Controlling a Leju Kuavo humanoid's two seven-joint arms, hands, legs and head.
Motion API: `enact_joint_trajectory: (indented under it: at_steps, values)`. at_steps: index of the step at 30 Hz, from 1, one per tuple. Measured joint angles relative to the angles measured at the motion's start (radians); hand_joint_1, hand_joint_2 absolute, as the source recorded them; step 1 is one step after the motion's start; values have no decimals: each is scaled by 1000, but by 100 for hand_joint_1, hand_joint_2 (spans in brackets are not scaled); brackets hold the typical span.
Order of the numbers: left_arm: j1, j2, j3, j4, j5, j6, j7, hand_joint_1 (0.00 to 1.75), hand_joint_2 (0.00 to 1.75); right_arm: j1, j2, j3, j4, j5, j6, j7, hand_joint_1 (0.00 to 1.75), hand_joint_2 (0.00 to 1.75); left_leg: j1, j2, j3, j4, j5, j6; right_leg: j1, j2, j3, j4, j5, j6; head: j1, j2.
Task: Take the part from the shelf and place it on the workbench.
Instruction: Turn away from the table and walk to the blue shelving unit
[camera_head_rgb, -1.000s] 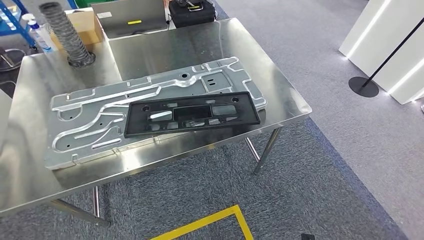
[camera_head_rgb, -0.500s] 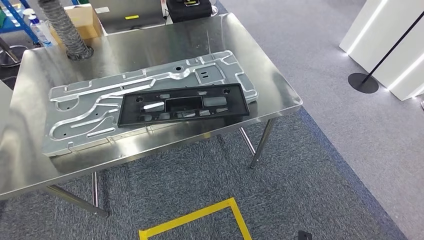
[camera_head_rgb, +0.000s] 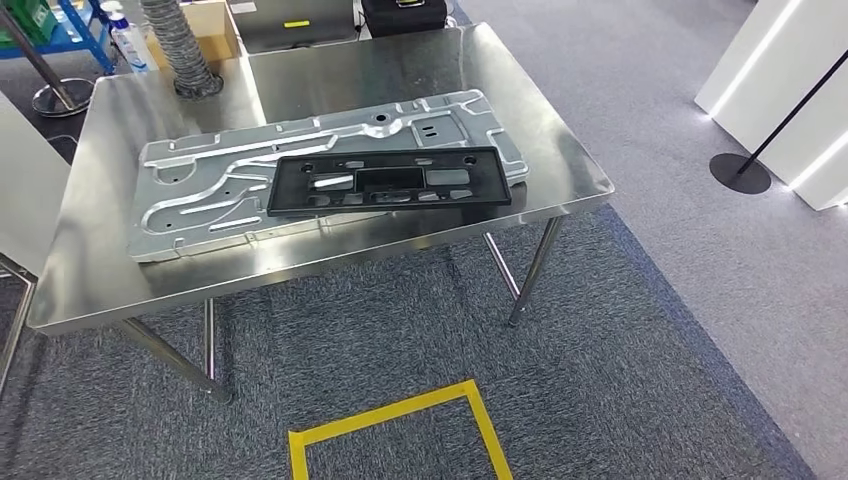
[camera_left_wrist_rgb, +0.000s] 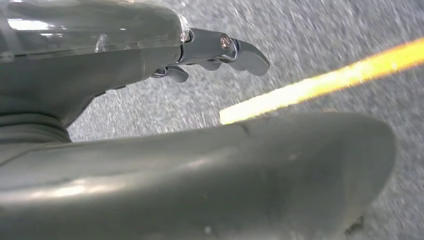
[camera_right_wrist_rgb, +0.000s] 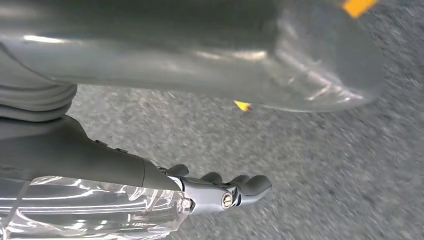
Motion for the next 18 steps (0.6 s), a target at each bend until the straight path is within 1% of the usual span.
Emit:
enact_joint_trajectory:
  at_steps: [1,2,3,4,5,6,7,8,9,10,11,12,13,14,15,16,17,18]
  values:
    - [0,0,1,0,2,1,-6,0,0,0,3,-1,1,2,1,2,0,0,3,1,-13,-2,15,5,-1,3,-12,41,-51,5,0,0]
    - [0,0,1,0,3,1,-12,0,0,-1,7,-3,1,2,2,5,0,0,3,1,-28,-2,28,9,-1,5,-26,99,-111,11,0,0]
    - [-1,0,1,0,4,2,-17,0,0,-3,12,-4,1,3,2,8,0,0,3,1,-44,-1,41,9,-1,5,-37,166,-159,16,0,0]
    - [-1,-1,1,0,4,2,-22,0,0,-4,15,-5,1,3,2,10,0,0,4,1,-60,0,54,8,-2,5,-41,223,-181,20,0,0]
    - [-1,-2,2,0,5,1,-25,0,0,-6,17,-7,1,3,1,11,0,0,6,1,-77,3,66,4,-3,5,-33,255,-176,24,0,0]
    - [-1,-3,2,0,6,1,-27,0,0,-6,19,-9,1,3,0,12,0,0,9,1,-95,6,78,0,-5,5,-9,255,-151,28,0,0]
    - [-1,-4,2,0,6,1,-28,0,0,-6,19,-11,1,3,-1,13,0,0,14,0,-114,10,90,-5,-7,7,32,218,-120,32,0,0]
    - [-1,-5,3,0,7,1,-28,0,0,-7,19,-14,1,2,-3,15,0,0,17,-1,-131,17,100,-11,-11,13,90,151,-103,36,0,0]
    - [-1,-7,4,-1,8,1,-26,0,0,-7,19,-17,1,2,-5,16,0,0,19,-4,-146,24,109,-18,-13,21,153,64,-105,37,0,0]
    - [-1,-7,4,-1,8,1,-23,0,0,-8,19,-19,2,0,-6,18,0,0,21,-6,-156,29,119,-25,-13,29,201,-6,-117,33,0,0]
    - [-1,-8,5,-1,8,1,-19,0,0,-8,18,-21,2,-1,-6,18,0,0,21,-8,-162,31,129,-33,-12,35,231,-54,-132,26,0,0]
    - [-1,-9,6,-1,9,1,-15,0,0,-8,18,-23,2,-2,-6,19,0,0,22,-10,-165,30,141,-40,-7,36,239,-73,-138,15,0,0]
    - [0,-9,8,-1,9,0,-10,0,0,-7,18,-25,3,-3,-6,21,0,0,22,-13,-166,27,152,-47,-6,33,230,-70,-132,3,0,0]
    - [1,-9,10,-1,10,0,-7,0,0,-7,18,-27,4,-4,-6,23,0,0,24,-15,-172,30,148,-52,-6,28,220,-68,-121,-8,0,0]
    - [2,-9,12,-1,10,0,-3,0,0,-8,18,-29,5,-4,-7,25,0,0,25,-16,-181,48,121,-54,-6,23,207,-66,-108,-19,0,0]
    - [3,-9,14,-1,10,0,-2,0,0,-8,16,-29,6,-4,-7,27,0,0,27,-17,-194,87,72,-53,-5,18,190,-66,-93,-29,0,0]
    - [3,-9,16,-1,10,0,-1,0,0,-9,15,-29,7,-4,-7,28,0,0,27,-17,-209,144,8,-51,-1,15,173,-64,-79,-35,0,0]
    - [3,-10,17,-1,10,0,0,0,0,-9,13,-30,8,-5,-7,29,0,0,27,-17,-220,212,-48,-48,4,12,154,-63,-65,-40,0,0]
